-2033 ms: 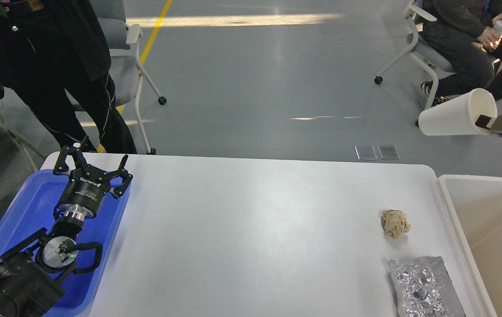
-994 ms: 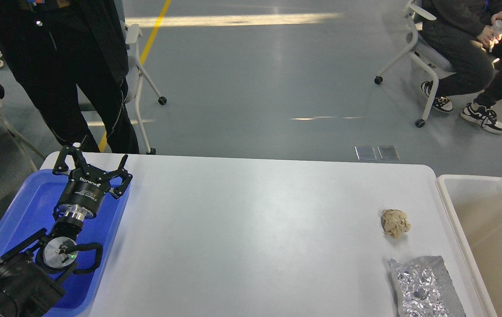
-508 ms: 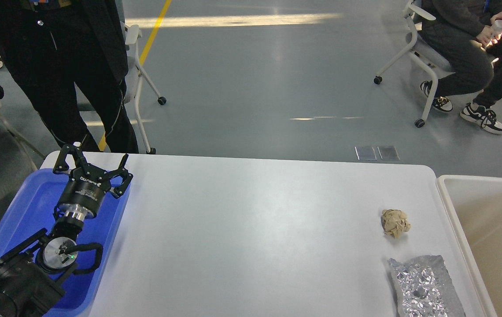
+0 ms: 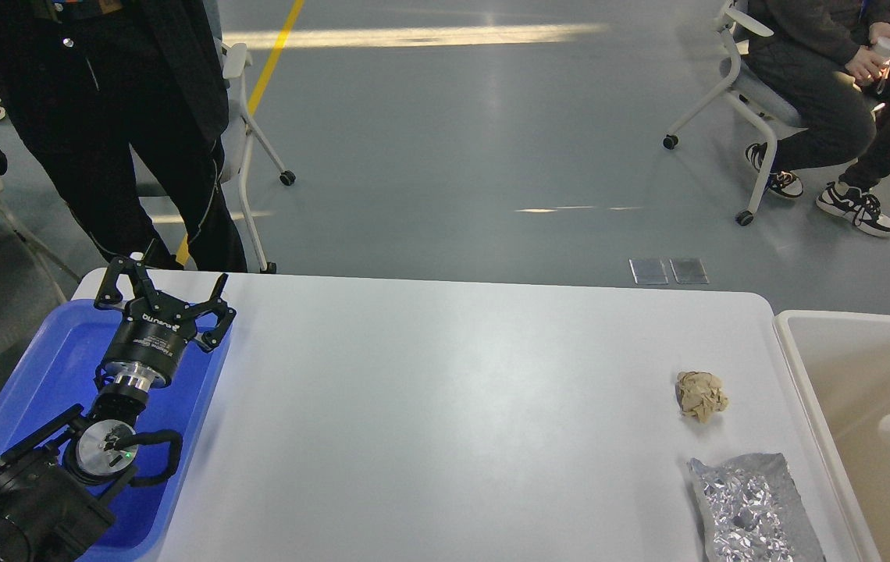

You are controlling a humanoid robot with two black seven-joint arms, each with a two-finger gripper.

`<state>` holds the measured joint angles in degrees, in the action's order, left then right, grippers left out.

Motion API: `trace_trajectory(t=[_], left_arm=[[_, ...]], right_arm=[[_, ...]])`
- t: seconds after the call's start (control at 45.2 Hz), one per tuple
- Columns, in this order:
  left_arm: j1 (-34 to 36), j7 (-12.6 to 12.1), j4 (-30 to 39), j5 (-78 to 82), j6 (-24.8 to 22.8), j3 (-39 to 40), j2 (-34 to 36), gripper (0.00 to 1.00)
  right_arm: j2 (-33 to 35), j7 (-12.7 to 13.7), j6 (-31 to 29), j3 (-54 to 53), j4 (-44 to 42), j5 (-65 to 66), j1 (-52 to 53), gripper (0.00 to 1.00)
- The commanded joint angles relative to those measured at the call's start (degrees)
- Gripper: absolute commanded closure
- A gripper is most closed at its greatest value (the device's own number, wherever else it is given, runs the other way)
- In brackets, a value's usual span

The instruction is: Tidy desktop

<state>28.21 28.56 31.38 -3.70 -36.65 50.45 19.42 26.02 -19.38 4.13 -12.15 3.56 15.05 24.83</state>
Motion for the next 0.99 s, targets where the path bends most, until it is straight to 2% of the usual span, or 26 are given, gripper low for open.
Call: trace_trajectory(t=[0.0,0.177,0.243,0.287,0.331,0.42,0.796,0.972], left_arm=[[0.0,0.0,0.0,0.0,0.0,0.0,0.0,0.00],[0.0,0.0,0.0,0.0,0.0,0.0,0.0,0.00],[0.0,0.0,0.0,0.0,0.0,0.0,0.0,0.00],[0.0,0.0,0.0,0.0,0.0,0.0,0.0,0.00],[0.0,0.0,0.0,0.0,0.0,0.0,0.0,0.00],[0.0,0.0,0.0,0.0,0.0,0.0,0.0,0.00],[0.0,0.0,0.0,-0.1,0.0,0.0,0.0,0.00],[0.0,0.0,0.0,0.0,0.0,0.0,0.0,0.00]], right_arm=[[-1.8,0.8,0.3,-0.5,-2.4,0.0,0.0,1.00],[-1.8,0.7,0.3,-0.6,-2.5,0.0,0.5,1.00],[-1.6,0.7,0.7,-0.6,-2.6,0.0,0.7,0.53],[-1.5,0.7,1.2,-0.6,-2.6,0.0,1.3,0.28],[-1.6,0.7,2.0,-0.5,-2.6,0.0,2.0,0.13],[-1.8,0.7,2.9,-0.6,-2.5,0.0,2.4,0.03],[-0.6,0.6,2.5,-0.3,-2.5,0.0,4.5,0.00],[-0.3,0.4,4.7,0.4,-3.9,0.0,7.0,0.00]])
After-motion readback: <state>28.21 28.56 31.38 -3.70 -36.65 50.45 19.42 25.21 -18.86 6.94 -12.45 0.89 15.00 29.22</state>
